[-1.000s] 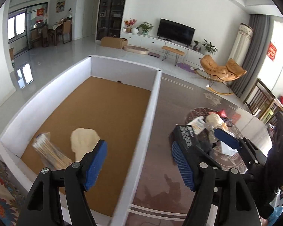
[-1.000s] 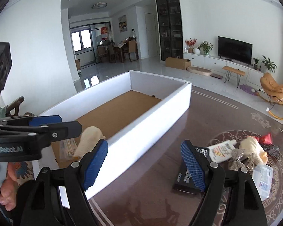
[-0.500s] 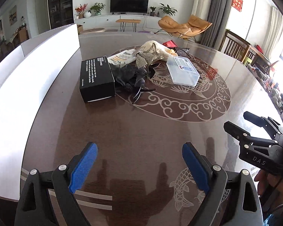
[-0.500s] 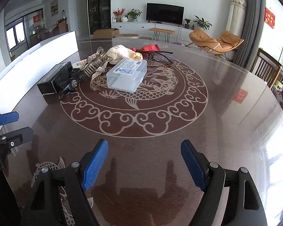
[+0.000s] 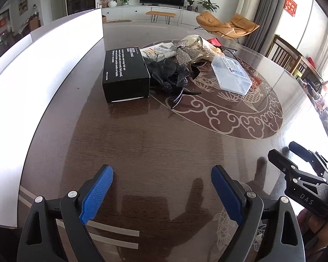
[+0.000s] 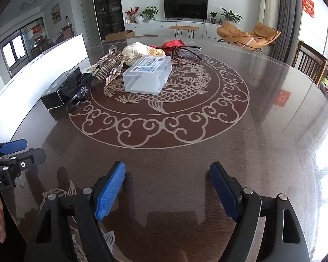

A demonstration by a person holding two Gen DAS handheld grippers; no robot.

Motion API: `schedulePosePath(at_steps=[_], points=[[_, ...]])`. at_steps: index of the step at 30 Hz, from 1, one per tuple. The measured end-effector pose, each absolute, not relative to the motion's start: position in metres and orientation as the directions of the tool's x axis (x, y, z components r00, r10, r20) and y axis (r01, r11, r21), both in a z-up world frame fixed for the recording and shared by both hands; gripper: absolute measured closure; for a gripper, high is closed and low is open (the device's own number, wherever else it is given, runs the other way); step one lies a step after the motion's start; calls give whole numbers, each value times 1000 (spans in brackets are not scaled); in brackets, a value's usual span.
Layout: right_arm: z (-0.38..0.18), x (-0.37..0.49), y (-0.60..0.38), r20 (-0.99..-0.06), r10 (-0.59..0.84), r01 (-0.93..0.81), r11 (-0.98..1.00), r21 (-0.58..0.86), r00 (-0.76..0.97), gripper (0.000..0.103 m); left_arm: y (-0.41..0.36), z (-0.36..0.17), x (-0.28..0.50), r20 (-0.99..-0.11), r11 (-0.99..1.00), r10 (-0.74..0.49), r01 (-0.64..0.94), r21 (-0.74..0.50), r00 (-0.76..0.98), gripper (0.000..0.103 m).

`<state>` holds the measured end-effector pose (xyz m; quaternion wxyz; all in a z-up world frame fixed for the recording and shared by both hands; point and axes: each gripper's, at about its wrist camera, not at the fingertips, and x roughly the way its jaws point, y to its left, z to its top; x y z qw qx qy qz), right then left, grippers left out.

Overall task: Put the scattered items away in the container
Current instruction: 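Move both open tools back over the table toward the pile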

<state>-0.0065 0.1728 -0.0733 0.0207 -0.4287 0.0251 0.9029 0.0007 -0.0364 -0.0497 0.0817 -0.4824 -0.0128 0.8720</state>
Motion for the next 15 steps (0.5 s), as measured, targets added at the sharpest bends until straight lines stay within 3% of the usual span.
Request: schedulePosePath(at_steps=[15], points=[[-75,-9,167,-780,36,-57,-998,0,-625,21,-25,-55,0,-847,-989,81,-149,-2,-525,11]])
